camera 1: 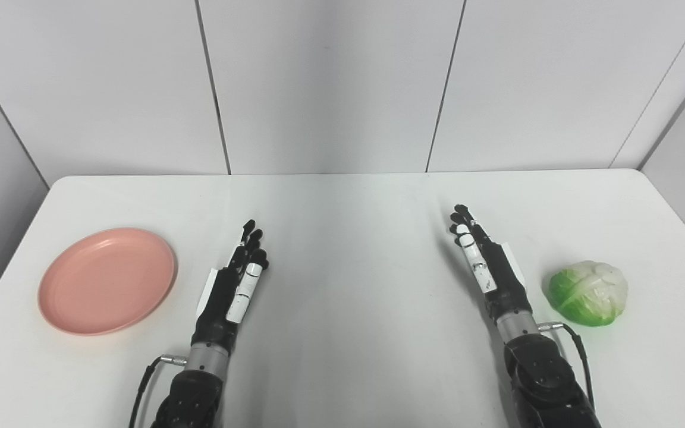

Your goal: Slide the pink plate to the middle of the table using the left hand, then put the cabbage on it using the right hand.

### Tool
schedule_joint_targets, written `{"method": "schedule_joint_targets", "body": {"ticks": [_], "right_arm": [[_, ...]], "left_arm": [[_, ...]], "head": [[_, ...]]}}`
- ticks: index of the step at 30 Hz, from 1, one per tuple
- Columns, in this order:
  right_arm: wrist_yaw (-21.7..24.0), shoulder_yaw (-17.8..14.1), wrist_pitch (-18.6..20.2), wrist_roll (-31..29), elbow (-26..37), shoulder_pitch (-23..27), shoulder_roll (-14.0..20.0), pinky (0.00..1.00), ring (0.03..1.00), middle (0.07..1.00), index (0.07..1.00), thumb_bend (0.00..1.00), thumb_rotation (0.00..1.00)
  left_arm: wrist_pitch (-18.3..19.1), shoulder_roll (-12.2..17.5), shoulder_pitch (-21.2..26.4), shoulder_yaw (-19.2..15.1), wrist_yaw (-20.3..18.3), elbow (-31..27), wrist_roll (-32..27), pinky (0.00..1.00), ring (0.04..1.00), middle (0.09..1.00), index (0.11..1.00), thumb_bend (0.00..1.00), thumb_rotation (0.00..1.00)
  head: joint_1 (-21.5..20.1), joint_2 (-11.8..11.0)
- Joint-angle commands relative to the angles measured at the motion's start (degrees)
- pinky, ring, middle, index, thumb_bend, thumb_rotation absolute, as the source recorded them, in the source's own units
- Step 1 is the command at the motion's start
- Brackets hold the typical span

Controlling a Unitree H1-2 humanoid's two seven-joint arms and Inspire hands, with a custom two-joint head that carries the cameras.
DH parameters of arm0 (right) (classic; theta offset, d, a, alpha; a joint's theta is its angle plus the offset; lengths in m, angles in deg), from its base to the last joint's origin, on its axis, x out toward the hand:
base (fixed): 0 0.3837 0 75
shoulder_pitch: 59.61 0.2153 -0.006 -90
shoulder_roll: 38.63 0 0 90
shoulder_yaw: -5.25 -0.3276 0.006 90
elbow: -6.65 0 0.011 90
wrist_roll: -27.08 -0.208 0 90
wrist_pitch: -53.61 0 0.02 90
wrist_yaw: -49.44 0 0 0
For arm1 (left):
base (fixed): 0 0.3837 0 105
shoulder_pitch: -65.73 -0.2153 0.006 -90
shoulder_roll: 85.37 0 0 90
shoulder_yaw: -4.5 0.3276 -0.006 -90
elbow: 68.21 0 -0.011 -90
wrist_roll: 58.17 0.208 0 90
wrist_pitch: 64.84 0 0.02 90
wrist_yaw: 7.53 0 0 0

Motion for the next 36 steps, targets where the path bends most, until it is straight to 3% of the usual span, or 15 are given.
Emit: {"method": "schedule_joint_targets", "body": {"ticks": [1,24,28,36], "right_arm": [[0.4,0.14,0.64,-0.2,0.88,0.52,-0.14,0.91,0.896,0.913,0.922,0.58,1.0],[0.55,0.25,0.94,-0.05,1.09,0.5,-0.17,0.92,0.896,0.913,0.924,0.57,1.0],[0.8,0.21,-0.38,-0.33,0.25,0.6,-0.01,0.92,0.895,0.913,0.924,0.56,1.0],[3.43,-0.55,-0.77,-3.48,-0.78,0.66,1.93,0.92,0.909,0.941,0.954,0.58,1.0]], "left_arm": [[0.84,0.04,0.74,0.03,-0.08,0.78,0.04,0.96,0.975,0.97,0.973,0.71,1.0],[1.4,-0.06,0.49,0.05,-0.3,-0.24,0.14,0.95,0.975,0.968,0.973,0.71,1.0],[0.96,0.02,0.74,0.1,-0.33,0.83,0.14,0.96,0.978,0.972,0.976,0.73,1.0],[-0.28,-1.78,1.77,0.88,1.8,3.93,1.79,0.98,0.981,0.966,0.975,0.7,1.0]], "head": [[0.08,0.02],[-0.02,-0.02],[0.69,-0.31],[10.67,-2.29]]}}
